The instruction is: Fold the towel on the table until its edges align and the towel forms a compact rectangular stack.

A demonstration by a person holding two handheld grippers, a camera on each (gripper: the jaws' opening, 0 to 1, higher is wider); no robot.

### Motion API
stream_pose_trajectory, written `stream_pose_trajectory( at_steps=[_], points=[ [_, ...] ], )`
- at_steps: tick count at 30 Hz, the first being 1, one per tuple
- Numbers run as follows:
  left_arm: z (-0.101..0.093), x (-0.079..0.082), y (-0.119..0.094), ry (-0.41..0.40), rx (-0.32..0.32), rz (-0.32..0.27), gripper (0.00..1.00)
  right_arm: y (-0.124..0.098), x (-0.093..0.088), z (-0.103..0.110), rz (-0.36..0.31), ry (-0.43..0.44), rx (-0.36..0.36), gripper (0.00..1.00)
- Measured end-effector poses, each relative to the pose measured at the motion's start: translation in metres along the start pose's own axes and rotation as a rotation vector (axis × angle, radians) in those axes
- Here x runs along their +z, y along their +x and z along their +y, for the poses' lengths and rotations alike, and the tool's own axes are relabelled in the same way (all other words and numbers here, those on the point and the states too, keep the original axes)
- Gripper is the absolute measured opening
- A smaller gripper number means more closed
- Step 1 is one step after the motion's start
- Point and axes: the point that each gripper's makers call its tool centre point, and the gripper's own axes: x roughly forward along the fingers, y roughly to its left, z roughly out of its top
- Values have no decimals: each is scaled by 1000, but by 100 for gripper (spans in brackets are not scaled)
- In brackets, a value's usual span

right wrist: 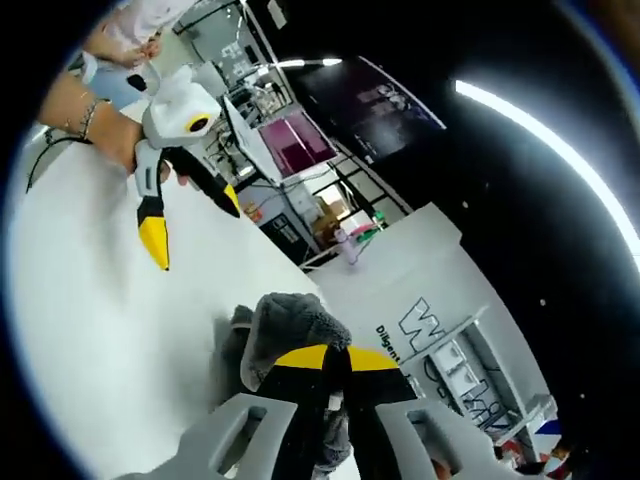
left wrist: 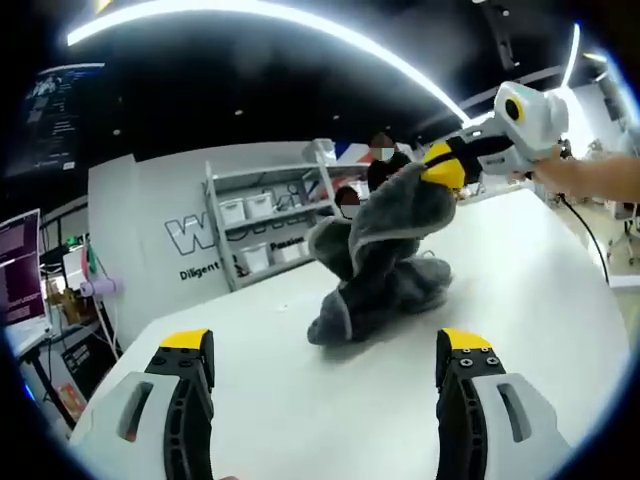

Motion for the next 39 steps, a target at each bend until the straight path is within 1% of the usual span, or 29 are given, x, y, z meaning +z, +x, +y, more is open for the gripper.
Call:
stream_pose_trajectory(
  at_steps=[6,11,15,17,19,20,22,27,30,32,34,36,38,39],
  points=[
    [-1,-2,1,6,-4,7,90,-7,15,-23,5,-46,-41,0],
    [-1,-2,-1,5,-3,6,90,-10,26,-43,2,-44,-84,0],
    [-1,-2,-1,4,-4,6,90,-11,33,-58,-1,-22,-116,0],
    [-1,-2,-1,4,-5,6,90,-12,38,-66,-3,-29,-136,0],
    [-1,-2,-1,4,-6,6,90,-12,43,-75,-4,-27,-148,0],
    [0,-1,-1,4,-7,6,90,-12,47,-81,-11,-4,-155,0],
    [-1,-1,-1,4,-8,7,90,-13,53,-92,-19,15,-170,0],
    [-2,-2,-1,6,-11,10,90,-15,63,-114,-31,12,-202,0],
    [-2,-2,-1,5,-11,10,89,-17,68,-129,-40,33,-224,0],
    [-3,-2,-1,4,-11,10,89,-20,67,-142,-36,42,-246,0],
    [-3,-2,-1,4,-12,11,89,-24,62,-154,-22,56,-269,0],
    [-4,-2,-1,5,-14,12,89,-29,50,-169,-1,85,-296,0],
    [-4,-2,0,6,-14,12,89,-32,42,-175,17,94,-314,0],
    [-4,-2,-1,6,-14,11,89,-36,30,-178,41,100,-327,0]
  ],
)
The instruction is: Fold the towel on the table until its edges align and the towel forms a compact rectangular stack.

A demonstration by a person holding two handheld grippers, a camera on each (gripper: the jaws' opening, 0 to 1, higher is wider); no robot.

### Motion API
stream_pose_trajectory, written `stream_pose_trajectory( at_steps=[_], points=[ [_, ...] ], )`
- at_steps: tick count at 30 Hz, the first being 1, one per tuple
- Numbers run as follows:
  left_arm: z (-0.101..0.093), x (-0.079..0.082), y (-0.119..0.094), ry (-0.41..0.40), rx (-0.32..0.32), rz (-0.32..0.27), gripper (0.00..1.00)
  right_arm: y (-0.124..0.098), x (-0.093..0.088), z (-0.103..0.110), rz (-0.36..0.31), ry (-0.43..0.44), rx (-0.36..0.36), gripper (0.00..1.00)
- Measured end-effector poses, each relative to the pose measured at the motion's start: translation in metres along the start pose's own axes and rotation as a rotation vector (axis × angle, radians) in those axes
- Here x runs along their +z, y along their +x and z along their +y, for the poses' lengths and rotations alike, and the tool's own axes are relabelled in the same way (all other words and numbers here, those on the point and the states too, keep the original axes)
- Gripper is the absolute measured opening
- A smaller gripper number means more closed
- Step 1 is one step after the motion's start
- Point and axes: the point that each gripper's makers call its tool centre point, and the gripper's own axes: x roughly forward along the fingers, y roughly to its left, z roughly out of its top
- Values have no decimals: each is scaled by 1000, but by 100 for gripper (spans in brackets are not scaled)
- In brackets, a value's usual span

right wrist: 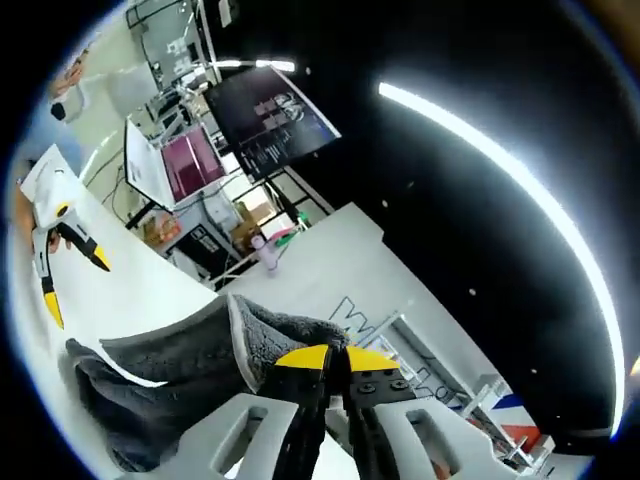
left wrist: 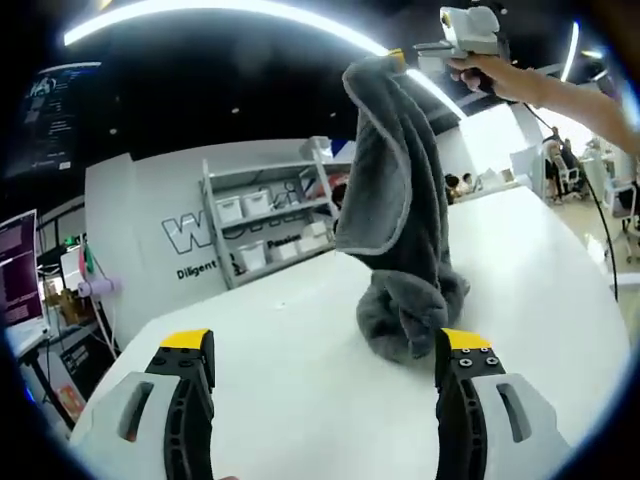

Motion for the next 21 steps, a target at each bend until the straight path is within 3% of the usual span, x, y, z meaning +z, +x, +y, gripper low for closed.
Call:
stream_pose_trajectory(
  at_steps=[12,17,21],
  points=[
    [1,-2,1,2,1,7,89,-26,-137,-29,268,52,-78,0],
    [2,-2,1,1,3,6,89,-35,-178,-32,336,82,-95,0],
    [1,-3,1,3,2,9,89,-46,-215,-20,398,93,-88,0]
  ],
)
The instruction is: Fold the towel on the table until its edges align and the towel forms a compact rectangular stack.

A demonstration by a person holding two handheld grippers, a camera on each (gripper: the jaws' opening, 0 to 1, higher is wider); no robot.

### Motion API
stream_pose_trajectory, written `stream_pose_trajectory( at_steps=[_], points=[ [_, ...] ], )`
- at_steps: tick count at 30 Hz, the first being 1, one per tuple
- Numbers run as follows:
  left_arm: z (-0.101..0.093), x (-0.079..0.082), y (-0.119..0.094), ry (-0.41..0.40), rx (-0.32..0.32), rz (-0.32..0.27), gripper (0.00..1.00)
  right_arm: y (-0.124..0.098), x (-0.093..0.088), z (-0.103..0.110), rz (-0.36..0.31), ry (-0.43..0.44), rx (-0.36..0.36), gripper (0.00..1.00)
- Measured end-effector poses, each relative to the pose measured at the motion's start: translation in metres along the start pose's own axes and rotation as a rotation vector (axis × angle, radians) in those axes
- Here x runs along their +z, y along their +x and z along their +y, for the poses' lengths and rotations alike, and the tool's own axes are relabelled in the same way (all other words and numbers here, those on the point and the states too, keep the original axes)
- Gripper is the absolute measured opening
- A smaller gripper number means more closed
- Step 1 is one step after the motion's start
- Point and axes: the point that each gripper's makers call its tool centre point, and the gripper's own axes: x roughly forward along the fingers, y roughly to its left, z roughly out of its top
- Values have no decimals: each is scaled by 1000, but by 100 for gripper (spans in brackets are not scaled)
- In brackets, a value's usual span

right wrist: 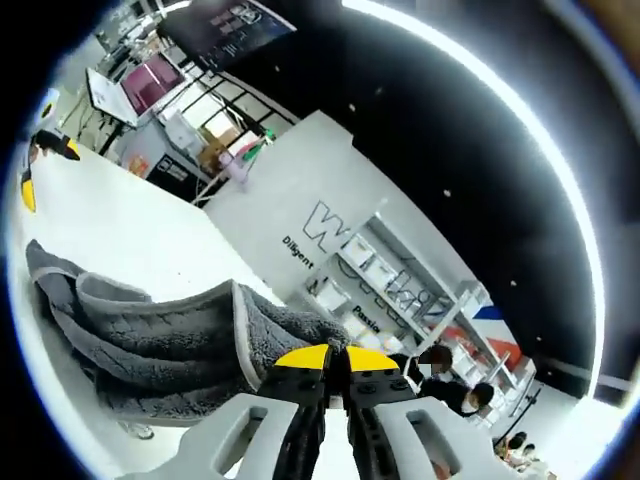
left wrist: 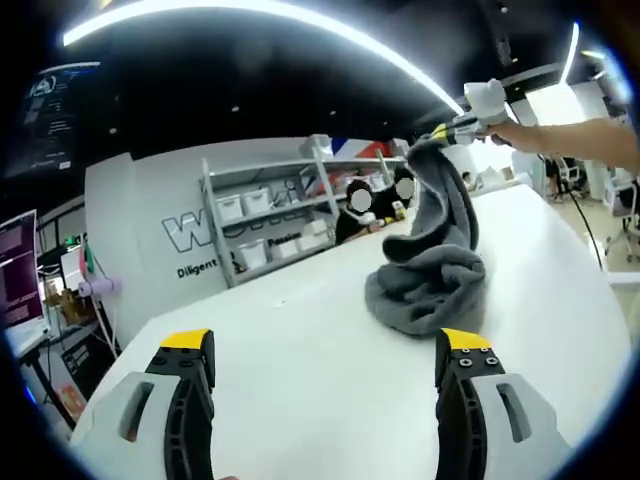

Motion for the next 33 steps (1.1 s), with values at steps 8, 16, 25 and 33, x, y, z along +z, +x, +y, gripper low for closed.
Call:
stream_pose_trajectory(
  at_steps=[8,16,25,33],
  points=[
    [-1,-1,0,2,-1,5,89,3,-72,21,105,59,33,1],
    [-2,-3,1,7,-3,18,89,3,-135,43,209,133,70,1],
    [-2,-4,2,12,-6,25,89,-5,-179,68,302,152,144,1],
    [-3,-5,2,15,-9,30,89,-11,-194,77,344,166,173,1]
  ],
)
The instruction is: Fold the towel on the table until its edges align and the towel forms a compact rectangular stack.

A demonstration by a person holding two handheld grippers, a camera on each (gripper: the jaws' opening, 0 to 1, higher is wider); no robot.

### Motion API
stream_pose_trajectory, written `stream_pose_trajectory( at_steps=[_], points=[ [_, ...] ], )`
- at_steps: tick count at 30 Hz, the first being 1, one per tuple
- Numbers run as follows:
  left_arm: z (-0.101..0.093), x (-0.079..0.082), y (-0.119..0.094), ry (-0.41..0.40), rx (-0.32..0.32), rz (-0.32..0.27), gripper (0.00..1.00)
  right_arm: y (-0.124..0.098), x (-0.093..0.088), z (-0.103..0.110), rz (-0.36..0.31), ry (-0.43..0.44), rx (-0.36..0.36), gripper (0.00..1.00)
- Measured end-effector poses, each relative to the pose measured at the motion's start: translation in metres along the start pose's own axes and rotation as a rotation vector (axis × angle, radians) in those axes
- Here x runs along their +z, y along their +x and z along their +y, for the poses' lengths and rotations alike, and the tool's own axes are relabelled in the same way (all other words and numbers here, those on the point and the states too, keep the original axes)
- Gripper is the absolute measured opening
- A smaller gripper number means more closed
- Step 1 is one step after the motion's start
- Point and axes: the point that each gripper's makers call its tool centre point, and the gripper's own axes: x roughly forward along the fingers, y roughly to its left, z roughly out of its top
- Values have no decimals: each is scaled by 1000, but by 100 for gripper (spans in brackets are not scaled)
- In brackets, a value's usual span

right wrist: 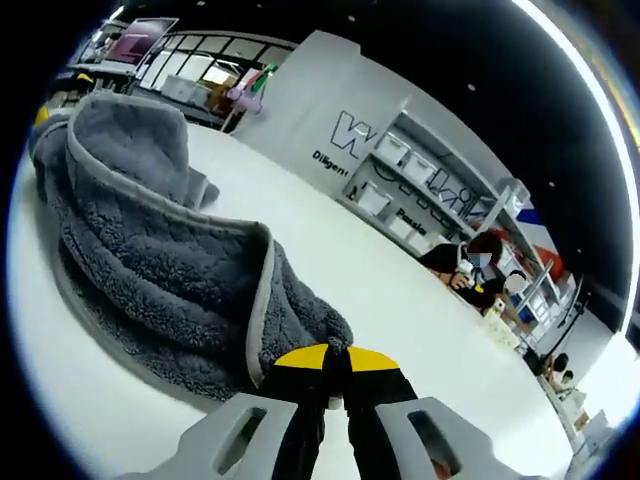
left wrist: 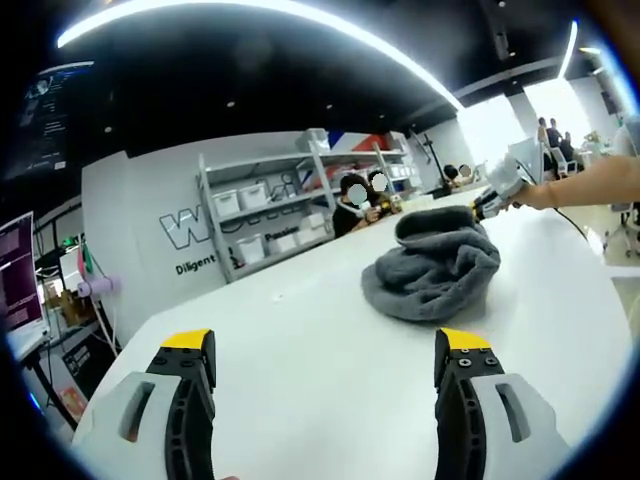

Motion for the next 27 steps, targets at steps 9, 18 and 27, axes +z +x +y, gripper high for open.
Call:
stream_pose_trajectory(
  at_steps=[9,18,27],
  points=[
    [0,0,1,0,-1,1,89,-7,7,-23,5,-53,-86,18],
    [0,-1,3,1,-5,4,89,-27,52,-53,-147,-40,-205,39],
    [-2,-2,3,2,-6,7,89,-69,102,-43,-413,288,-79,39]
  ],
)
